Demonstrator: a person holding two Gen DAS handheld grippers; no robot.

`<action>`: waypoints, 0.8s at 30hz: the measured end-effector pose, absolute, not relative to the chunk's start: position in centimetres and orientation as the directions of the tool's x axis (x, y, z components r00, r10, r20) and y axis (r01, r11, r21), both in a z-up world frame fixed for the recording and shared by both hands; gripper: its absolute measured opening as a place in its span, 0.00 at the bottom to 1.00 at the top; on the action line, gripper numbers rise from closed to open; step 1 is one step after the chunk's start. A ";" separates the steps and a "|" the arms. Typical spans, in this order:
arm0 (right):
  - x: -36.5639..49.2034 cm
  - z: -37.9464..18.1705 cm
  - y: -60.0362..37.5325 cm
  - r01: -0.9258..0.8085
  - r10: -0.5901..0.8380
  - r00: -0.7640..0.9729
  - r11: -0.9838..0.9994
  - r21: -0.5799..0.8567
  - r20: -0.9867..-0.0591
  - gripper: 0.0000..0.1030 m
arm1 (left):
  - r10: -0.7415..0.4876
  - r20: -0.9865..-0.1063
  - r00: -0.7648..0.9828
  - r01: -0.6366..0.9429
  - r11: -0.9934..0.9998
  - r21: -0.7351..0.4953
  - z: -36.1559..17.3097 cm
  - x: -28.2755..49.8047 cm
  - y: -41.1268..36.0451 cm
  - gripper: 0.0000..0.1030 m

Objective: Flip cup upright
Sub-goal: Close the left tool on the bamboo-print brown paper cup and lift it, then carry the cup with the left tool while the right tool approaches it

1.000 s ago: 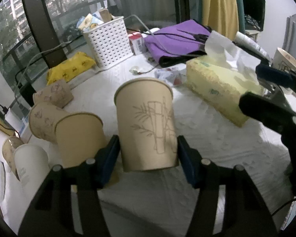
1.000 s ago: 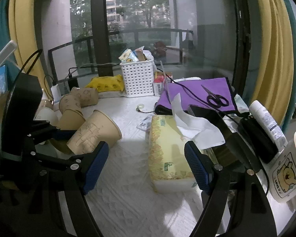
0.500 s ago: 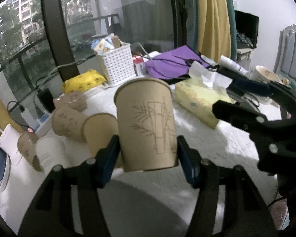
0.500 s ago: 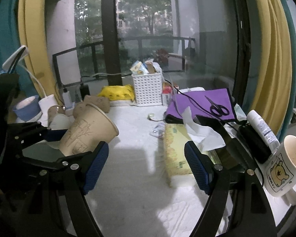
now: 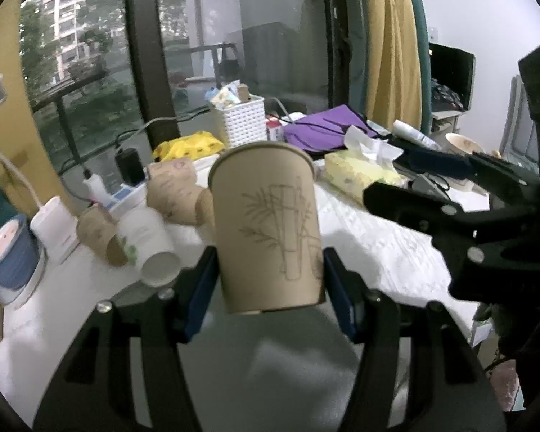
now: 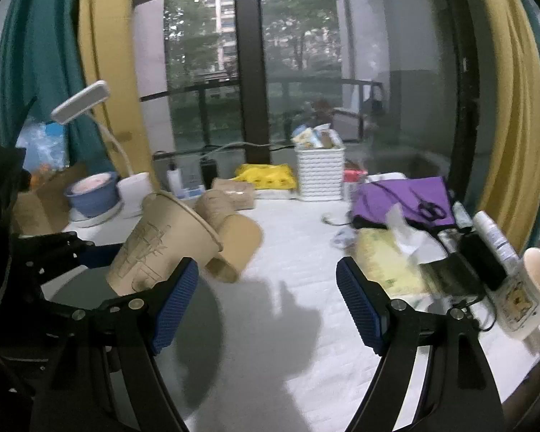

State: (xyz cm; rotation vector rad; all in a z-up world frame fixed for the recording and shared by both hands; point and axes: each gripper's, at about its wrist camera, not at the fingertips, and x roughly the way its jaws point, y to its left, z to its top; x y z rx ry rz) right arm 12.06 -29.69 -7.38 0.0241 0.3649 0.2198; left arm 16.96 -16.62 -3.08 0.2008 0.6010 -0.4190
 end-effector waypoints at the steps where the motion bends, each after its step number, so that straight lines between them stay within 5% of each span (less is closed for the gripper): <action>1: 11.9 -7.4 -29.4 -0.217 0.226 0.910 0.974 0.065 -0.348 0.79 | -0.320 -0.584 0.746 0.432 0.900 0.060 -3.1 16.7 -16.3 0.57; 24: 8.3 -8.0 -16.6 -0.467 0.474 0.757 0.874 0.136 -0.450 0.79 | -0.182 -0.517 0.836 0.216 0.976 0.007 -7.3 5.1 -5.8 0.57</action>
